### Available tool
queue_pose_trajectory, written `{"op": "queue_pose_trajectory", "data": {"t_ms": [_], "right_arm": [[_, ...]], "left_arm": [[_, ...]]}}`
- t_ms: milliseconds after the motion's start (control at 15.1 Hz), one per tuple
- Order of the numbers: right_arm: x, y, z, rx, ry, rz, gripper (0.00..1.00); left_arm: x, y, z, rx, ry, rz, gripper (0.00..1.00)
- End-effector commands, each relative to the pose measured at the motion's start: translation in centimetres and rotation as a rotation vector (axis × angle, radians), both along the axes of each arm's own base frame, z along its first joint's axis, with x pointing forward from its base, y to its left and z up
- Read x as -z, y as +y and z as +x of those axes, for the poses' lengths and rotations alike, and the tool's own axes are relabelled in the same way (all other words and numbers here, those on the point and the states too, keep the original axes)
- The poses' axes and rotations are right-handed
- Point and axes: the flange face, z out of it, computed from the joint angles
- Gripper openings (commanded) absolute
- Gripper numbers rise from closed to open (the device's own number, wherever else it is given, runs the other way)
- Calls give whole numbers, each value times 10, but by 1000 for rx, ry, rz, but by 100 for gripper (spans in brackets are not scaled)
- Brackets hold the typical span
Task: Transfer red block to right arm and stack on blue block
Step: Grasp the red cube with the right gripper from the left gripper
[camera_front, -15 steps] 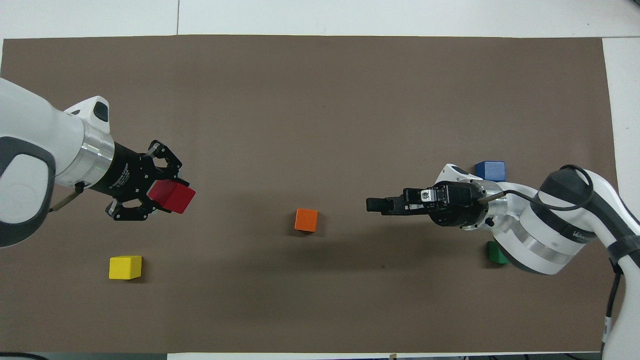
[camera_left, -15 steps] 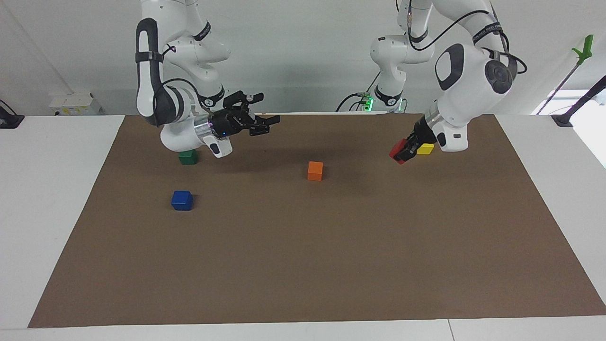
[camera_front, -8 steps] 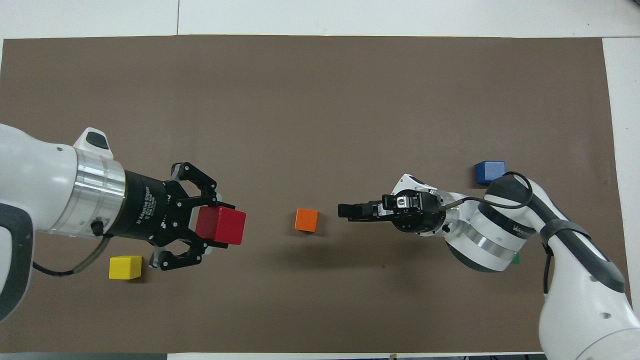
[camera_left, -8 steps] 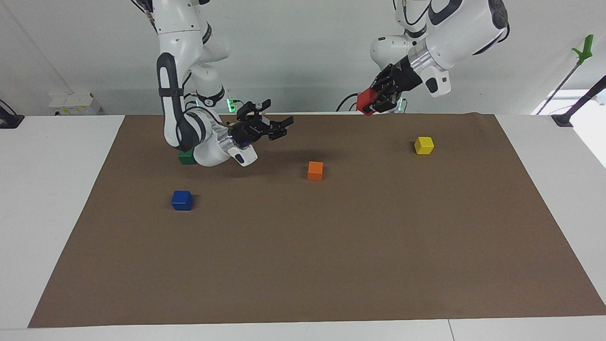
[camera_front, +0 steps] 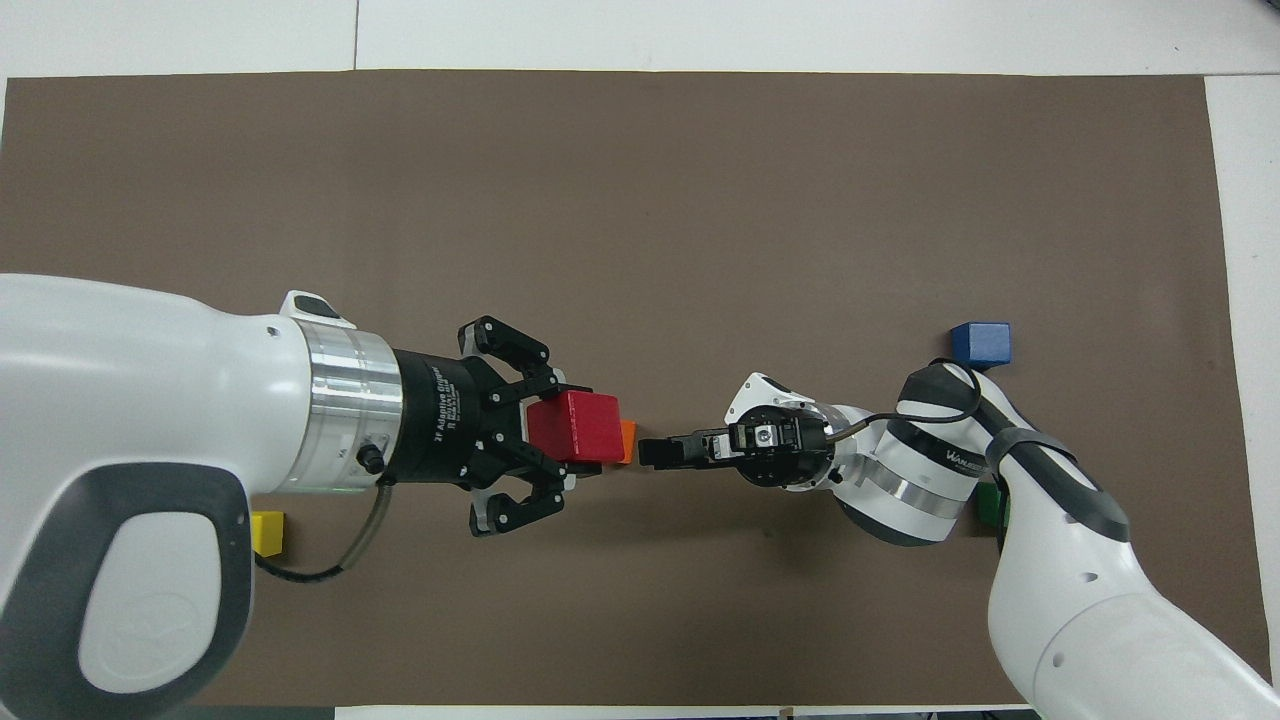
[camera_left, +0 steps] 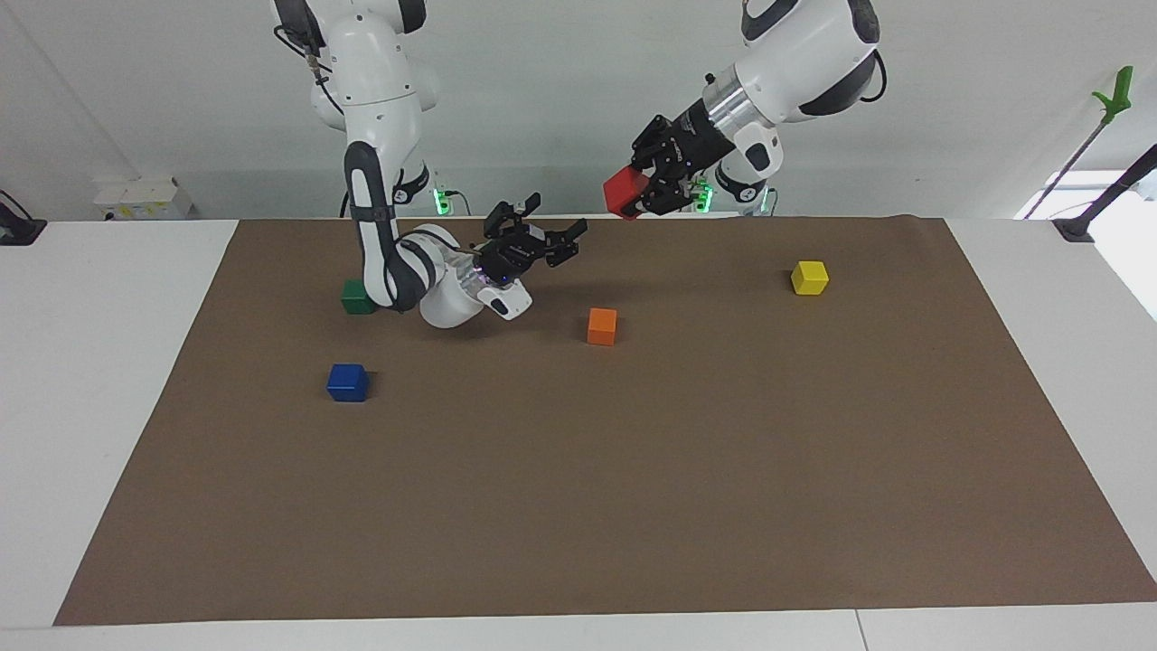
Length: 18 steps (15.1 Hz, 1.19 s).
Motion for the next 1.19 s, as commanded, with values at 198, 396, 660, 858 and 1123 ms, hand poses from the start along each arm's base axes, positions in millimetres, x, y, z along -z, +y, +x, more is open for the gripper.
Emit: {"op": "queue_pose_trajectory", "data": {"t_ms": [198, 396, 660, 858, 1123], "right_arm": [[-3, 32, 3, 15, -11, 40, 100], [-1, 37, -1, 3, -5, 42, 100], [3, 52, -13, -15, -10, 35, 89], [0, 55, -18, -21, -18, 39, 89], [-4, 56, -22, -64, 4, 37, 90]], "left_arm": [[25, -26, -58, -40, -48, 4, 0], [29, -23, -58, -44, -43, 9, 0], [30, -18, -55, -54, -42, 11, 0], [33, -16, -54, -66, -47, 11, 0], [34, -15, -56, -65, -48, 14, 0]]}}
